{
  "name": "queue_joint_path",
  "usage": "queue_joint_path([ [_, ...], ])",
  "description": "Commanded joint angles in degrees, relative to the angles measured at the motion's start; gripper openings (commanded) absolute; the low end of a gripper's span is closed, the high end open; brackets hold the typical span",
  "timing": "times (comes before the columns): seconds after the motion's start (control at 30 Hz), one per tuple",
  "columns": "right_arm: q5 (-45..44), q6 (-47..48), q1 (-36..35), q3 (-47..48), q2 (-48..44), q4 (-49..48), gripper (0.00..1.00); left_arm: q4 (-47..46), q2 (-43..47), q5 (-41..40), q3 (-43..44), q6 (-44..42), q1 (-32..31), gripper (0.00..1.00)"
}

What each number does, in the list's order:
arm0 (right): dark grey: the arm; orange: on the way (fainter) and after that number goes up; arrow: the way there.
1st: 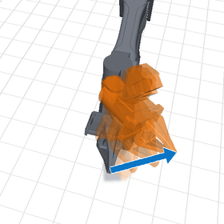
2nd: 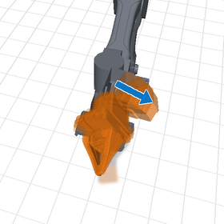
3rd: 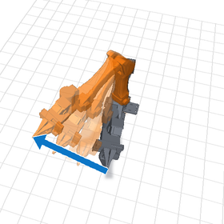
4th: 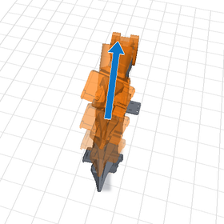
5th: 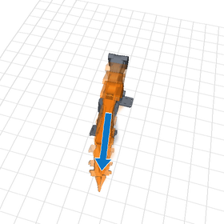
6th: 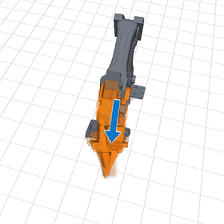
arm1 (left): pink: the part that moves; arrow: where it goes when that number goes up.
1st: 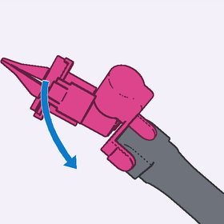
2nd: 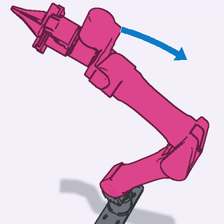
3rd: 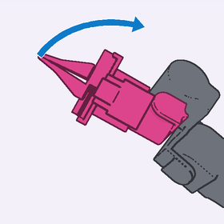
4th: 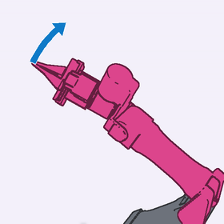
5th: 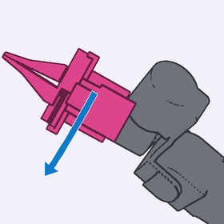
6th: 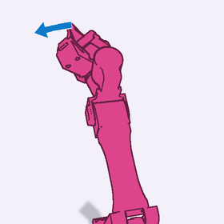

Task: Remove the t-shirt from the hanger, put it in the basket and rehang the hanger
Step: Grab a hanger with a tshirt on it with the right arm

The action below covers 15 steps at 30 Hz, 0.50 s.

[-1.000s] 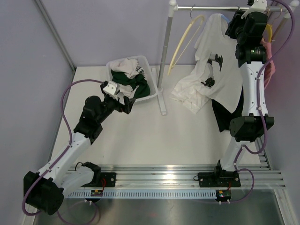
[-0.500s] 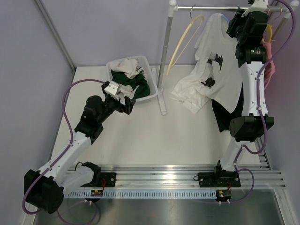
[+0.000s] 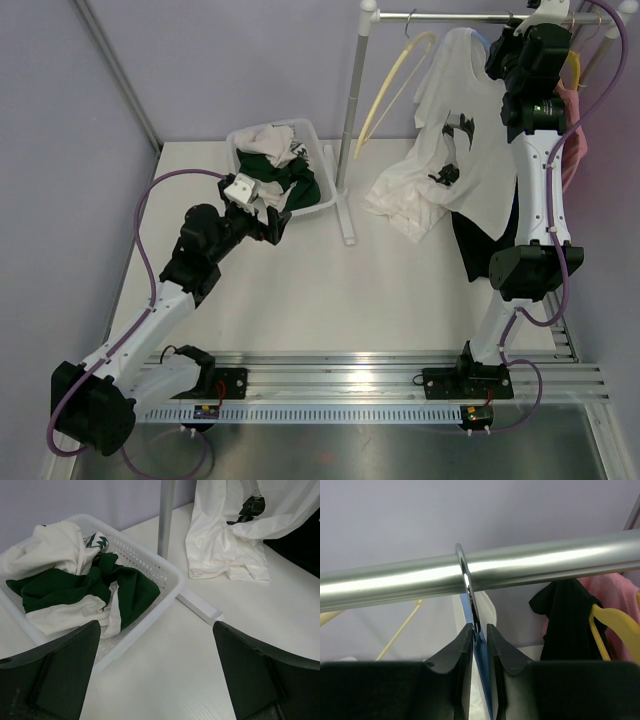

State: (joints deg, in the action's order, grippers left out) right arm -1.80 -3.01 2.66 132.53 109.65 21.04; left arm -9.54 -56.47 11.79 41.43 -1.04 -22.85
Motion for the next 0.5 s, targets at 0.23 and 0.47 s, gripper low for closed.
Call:
queue_joint_path([
  [0.23,3.21,-0.60,-0.11,2.47,0.66,-2.49,0.08,-2.24,-0.40,-0.98,0.93,-1.07,-0.44,0.99],
  [0.47,3.47,-1.83,-0.11,-0.16,-1.54,-4.42,0.00,-2.24,-0.49,-1.33,1.02,-1.07,-0.53,0.99],
])
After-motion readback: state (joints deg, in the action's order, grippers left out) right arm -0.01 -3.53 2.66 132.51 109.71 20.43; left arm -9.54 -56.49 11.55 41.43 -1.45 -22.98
